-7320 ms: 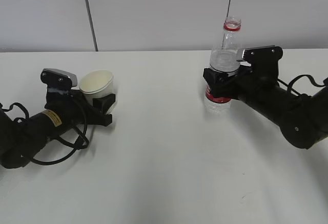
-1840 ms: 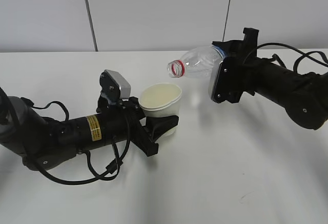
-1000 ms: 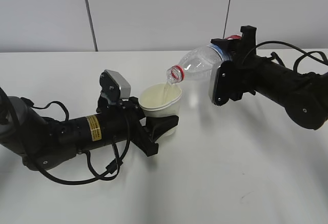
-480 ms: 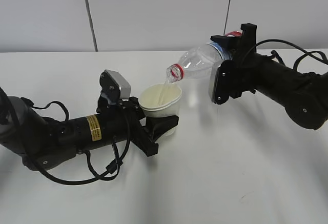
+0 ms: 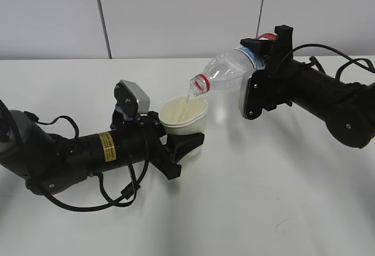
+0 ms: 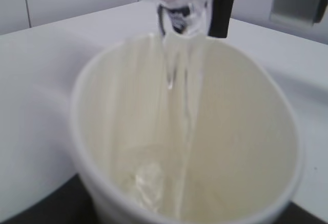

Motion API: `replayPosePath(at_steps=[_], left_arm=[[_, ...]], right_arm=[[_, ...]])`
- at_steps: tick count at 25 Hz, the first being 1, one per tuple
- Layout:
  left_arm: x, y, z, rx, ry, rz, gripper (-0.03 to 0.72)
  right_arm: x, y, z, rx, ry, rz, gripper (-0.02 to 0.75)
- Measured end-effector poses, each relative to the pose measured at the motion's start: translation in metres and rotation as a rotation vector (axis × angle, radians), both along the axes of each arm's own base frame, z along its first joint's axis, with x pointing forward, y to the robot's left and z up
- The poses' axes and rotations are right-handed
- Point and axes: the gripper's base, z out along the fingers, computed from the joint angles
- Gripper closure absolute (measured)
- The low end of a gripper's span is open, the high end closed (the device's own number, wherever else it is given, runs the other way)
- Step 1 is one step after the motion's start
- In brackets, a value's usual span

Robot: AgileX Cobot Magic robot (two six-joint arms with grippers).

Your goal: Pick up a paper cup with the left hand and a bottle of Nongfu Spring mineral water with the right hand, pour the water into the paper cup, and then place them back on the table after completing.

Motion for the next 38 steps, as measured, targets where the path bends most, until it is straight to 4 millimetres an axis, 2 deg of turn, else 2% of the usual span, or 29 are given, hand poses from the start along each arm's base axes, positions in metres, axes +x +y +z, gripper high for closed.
replayPosePath(at_steps=[32, 38], left_arm=[[0.0, 0.0002, -0.001, 0.011, 0.004, 0.0, 0.314], [-0.0001, 0.0002, -0.0011, 0.011, 0.005, 0.0, 0.314]], right_arm=[[0.0, 0.0001, 0.0006, 0.001, -0.007, 0.001, 0.31], [0.0, 0.0001, 0.0006, 0.052, 0.016, -0.003, 0.31]])
